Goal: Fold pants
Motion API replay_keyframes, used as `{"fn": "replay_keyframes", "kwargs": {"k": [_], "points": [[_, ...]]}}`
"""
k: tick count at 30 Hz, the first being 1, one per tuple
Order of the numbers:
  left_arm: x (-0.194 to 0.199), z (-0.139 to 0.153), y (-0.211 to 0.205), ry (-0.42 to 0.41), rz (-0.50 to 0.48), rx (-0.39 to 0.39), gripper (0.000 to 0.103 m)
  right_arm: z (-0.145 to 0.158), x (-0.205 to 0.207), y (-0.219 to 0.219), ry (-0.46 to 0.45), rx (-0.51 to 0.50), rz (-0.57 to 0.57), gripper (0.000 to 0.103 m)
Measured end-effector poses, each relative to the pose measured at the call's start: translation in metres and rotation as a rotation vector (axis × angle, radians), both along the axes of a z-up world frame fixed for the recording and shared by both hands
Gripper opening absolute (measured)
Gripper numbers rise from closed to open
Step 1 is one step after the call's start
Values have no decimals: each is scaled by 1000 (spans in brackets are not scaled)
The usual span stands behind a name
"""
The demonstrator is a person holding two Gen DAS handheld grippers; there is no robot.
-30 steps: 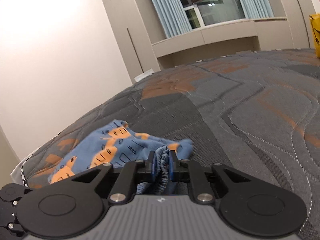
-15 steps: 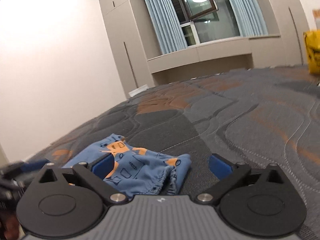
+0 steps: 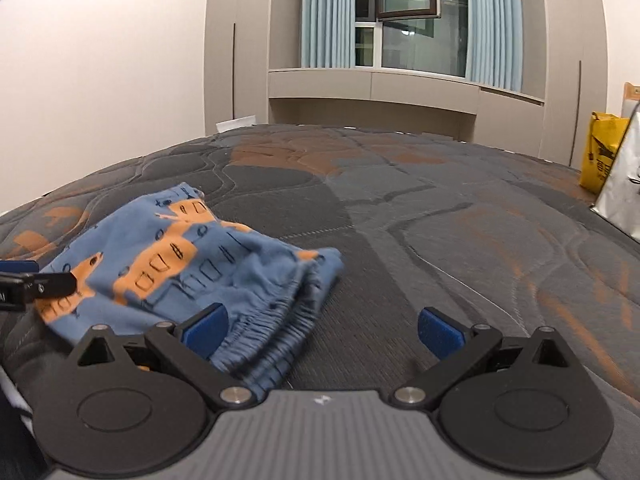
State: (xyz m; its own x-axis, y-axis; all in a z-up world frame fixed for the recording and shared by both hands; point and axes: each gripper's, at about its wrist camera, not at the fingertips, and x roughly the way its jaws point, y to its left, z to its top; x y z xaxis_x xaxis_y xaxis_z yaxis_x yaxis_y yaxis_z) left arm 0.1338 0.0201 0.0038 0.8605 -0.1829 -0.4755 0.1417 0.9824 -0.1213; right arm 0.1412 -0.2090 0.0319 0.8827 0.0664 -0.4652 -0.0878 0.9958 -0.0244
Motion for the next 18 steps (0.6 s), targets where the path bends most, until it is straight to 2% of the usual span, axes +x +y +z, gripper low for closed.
{"fn": "replay_keyframes", "kwargs": {"k": [4,6,10,15,18], "points": [[-3,9,4,0,-11,3,102,-1,-9,-17,-9,-2,-51,103],[-2,20,2,-38,-3,15,102,5,-10,-20,-47,0,-64,103],[9,31,-7,-61,30,26,102,23,16,-9,-90,1,15,103],[20,14,-8,35,71,27,102,24,67,23,-4,34,188,103],[17,8,1,44,72,-38,102,11,85,44,52,-40,203,103]]}}
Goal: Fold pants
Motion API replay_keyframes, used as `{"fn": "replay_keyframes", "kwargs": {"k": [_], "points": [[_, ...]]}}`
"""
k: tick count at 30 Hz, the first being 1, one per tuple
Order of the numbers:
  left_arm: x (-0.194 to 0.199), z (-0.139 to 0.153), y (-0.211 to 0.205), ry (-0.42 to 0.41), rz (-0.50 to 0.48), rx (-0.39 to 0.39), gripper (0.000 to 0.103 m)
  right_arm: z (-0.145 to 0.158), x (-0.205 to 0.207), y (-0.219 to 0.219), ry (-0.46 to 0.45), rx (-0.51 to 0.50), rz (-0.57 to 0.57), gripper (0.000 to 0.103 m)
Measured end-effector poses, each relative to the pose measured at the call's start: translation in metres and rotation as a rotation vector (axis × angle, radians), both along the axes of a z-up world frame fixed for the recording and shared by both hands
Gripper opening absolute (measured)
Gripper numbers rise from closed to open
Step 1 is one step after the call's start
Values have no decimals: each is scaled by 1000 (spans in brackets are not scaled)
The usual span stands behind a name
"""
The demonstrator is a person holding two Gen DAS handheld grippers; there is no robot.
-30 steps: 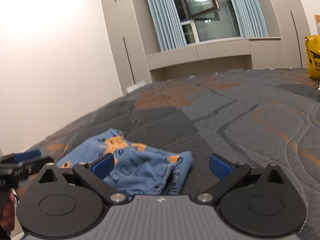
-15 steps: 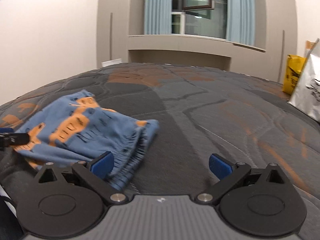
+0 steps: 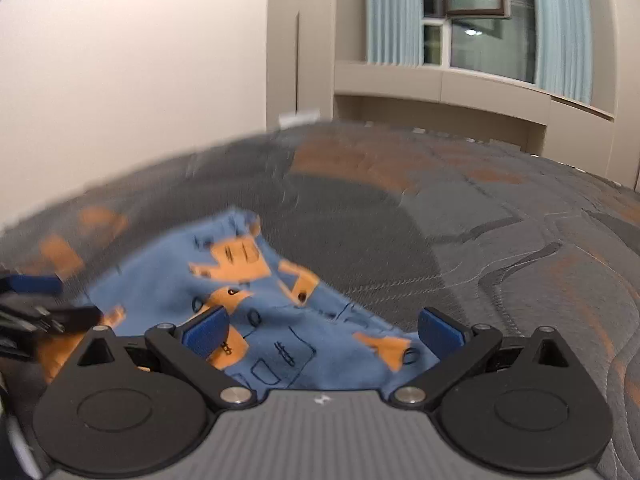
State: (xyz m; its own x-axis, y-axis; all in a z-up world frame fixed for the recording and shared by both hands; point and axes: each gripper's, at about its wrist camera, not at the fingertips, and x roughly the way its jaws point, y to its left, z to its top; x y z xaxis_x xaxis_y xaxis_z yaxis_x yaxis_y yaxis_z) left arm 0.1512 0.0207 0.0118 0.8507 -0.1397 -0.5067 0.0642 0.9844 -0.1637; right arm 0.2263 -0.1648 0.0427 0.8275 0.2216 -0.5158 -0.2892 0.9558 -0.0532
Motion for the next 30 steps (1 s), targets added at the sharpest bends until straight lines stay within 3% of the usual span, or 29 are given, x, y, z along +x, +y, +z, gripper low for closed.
{"fn": "replay_keyframes", "kwargs": {"k": [2,5,7,11,15,17,20,24,28,30], "points": [[-1,0,1,-4,-5,1,102,-11,5,3,5,-62,-46,103],[-2,4,0,-13,0,20,102,-9,7,-12,16,10,-96,103],[-3,9,-4,-34,1,30,102,0,0,-19,-30,39,-116,103],[-2,5,-13,-18,-18,32,102,22,4,-17,-76,85,-72,103],[-7,-2,-15,3,-6,26,102,22,29,7,-7,75,38,103],[-9,-2,-15,2,-3,28,102,11,43,22,62,16,60,103],[-13,0,-16,2,-5,34,102,3,51,24,65,-79,-5,103],[-17,5,-17,-16,-12,25,102,15,27,-5,-35,-65,-138,103],[-16,5,-26,-20,-36,33,102,23,-15,-28,-63,46,-84,103],[-16,-1,-30,4,-37,39,102,18,-31,-30,-50,29,-90,103]]}}
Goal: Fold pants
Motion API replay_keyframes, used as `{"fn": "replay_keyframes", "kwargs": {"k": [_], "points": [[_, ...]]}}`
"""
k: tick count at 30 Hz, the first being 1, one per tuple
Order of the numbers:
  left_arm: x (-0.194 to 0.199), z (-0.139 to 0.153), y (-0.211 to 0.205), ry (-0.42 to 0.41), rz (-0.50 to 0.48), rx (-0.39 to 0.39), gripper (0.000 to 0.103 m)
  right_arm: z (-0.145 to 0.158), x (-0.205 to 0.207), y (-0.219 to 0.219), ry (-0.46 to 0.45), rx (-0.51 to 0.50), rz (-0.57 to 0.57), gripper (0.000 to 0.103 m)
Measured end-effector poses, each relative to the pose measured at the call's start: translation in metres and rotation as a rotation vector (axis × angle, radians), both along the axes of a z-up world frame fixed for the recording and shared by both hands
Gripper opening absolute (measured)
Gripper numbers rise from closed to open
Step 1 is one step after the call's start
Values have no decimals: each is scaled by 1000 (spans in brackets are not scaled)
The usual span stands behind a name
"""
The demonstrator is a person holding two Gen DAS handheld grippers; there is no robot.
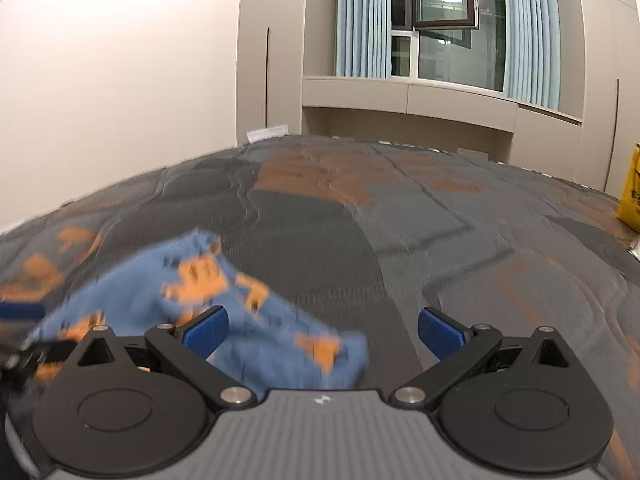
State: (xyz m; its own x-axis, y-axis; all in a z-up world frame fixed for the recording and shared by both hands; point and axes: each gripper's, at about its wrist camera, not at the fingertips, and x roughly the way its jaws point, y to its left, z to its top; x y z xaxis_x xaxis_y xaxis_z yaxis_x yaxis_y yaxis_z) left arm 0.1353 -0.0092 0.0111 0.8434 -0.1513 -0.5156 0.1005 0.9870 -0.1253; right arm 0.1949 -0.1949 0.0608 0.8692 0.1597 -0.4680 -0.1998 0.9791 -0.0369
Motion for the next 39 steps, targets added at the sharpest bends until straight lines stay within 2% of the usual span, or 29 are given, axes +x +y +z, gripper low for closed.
{"fn": "replay_keyframes", "kwargs": {"k": [3,4,6,9,15,20,29,32,36,39], "points": [[-3,-4,-2,-3,-5,16,102,-23,-11,3,66,-114,-98,103],[-5,-3,-2,-3,-4,22,102,-27,-17,-2,42,-85,-96,103],[-7,-2,-2,-1,-3,23,102,-26,-24,-10,56,-28,-135,103],[-11,1,-3,-4,1,27,102,-20,-40,-14,23,0,-164,103],[-14,-1,-6,5,3,29,102,-24,-59,-14,28,58,-107,103],[-18,1,-7,6,-2,37,102,-38,-60,-28,49,204,-125,103],[-23,4,-6,6,14,40,102,-43,-64,-25,20,202,-136,103],[-27,13,-3,-38,40,51,102,-41,-65,-26,17,213,-155,103],[-22,17,1,-74,67,72,102,-22,-48,-19,3,97,-158,103],[-15,8,5,-39,82,54,102,-2,-17,-6,-6,-39,-50,103]]}}
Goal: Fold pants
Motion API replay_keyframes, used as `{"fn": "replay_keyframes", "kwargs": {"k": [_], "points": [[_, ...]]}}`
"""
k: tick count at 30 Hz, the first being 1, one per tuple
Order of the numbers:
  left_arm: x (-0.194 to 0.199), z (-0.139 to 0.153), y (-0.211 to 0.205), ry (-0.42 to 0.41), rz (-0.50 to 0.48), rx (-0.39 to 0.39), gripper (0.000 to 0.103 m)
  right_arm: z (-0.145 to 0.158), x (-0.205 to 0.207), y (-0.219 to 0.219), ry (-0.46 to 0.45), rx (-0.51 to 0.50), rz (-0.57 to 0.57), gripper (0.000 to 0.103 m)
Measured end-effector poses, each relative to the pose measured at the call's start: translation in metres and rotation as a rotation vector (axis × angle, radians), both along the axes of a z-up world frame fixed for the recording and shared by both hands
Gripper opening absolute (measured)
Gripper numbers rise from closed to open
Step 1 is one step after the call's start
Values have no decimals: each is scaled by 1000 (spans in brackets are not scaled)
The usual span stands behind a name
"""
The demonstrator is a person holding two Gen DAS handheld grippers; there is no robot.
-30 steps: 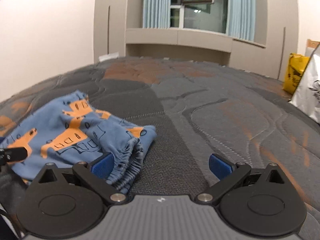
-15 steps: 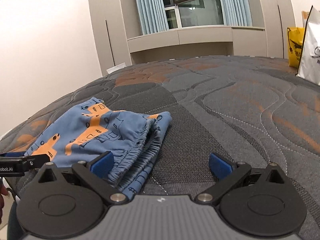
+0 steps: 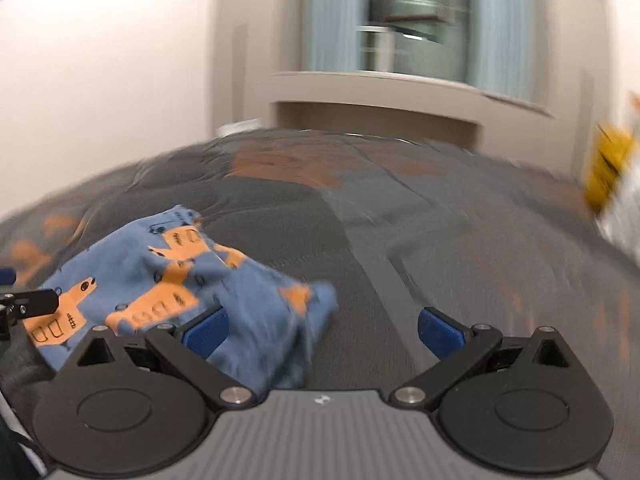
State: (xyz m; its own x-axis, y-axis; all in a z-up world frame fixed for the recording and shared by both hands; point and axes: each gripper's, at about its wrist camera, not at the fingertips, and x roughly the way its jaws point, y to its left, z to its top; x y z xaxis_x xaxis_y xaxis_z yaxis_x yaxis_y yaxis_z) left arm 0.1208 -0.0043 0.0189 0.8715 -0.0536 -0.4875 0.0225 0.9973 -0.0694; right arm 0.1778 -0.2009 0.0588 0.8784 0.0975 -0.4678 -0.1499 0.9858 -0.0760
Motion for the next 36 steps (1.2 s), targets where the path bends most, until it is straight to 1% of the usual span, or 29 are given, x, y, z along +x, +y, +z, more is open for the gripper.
{"fn": "replay_keyframes", "kwargs": {"k": [1,2,3,5,8,9,10,12,14,15,17,18,19,20,24,26,28,29,31,32,34,36], "points": [[2,-5,2,17,1,-17,102,6,13,5,-7,-23,36,103],[2,-9,4,17,0,-34,102,11,24,9,-3,-30,65,103],[0,-10,5,1,-5,-38,102,15,39,14,17,-23,103,103],[0,-10,5,0,-12,-42,103,17,62,25,64,8,173,103],[0,-11,8,-1,-23,-47,103,4,93,46,177,36,296,103],[0,-11,9,-1,-26,-50,103,-3,102,51,210,30,304,103],[0,-11,10,-1,-29,-53,102,-10,110,54,225,8,289,103],[0,-11,10,-1,-37,-51,102,-16,118,53,212,-16,246,103],[0,-12,12,-1,-40,-54,103,-14,120,46,192,-3,212,103],[0,-12,12,-2,-41,-55,103,-11,118,42,167,-7,183,103],[0,-11,14,-5,-43,-59,102,-6,109,34,90,-63,73,103],[0,-9,15,-8,-48,-66,102,-3,103,29,58,-76,34,103],[-1,-7,18,-11,-52,-77,102,0,94,24,32,-58,17,103],[-2,-5,21,-16,-56,-95,102,2,85,16,19,-16,19,103],[5,11,32,-51,-95,-182,102,3,43,-25,18,272,81,103],[14,17,30,-59,-102,-178,102,-1,28,-40,13,379,106,103],[24,19,23,-55,-112,-162,102,-6,22,-46,41,429,143,103],[29,17,19,-46,-118,-155,102,-10,21,-46,61,430,140,103],[36,13,12,-27,-114,-142,102,-20,19,-45,105,421,100,103],[40,10,9,-17,-111,-143,102,-25,22,-46,125,436,96,103],[45,4,7,15,-107,-158,102,-35,23,-49,150,505,108,103],[46,-2,6,41,-102,-174,102,-37,21,-54,147,558,104,103]]}}
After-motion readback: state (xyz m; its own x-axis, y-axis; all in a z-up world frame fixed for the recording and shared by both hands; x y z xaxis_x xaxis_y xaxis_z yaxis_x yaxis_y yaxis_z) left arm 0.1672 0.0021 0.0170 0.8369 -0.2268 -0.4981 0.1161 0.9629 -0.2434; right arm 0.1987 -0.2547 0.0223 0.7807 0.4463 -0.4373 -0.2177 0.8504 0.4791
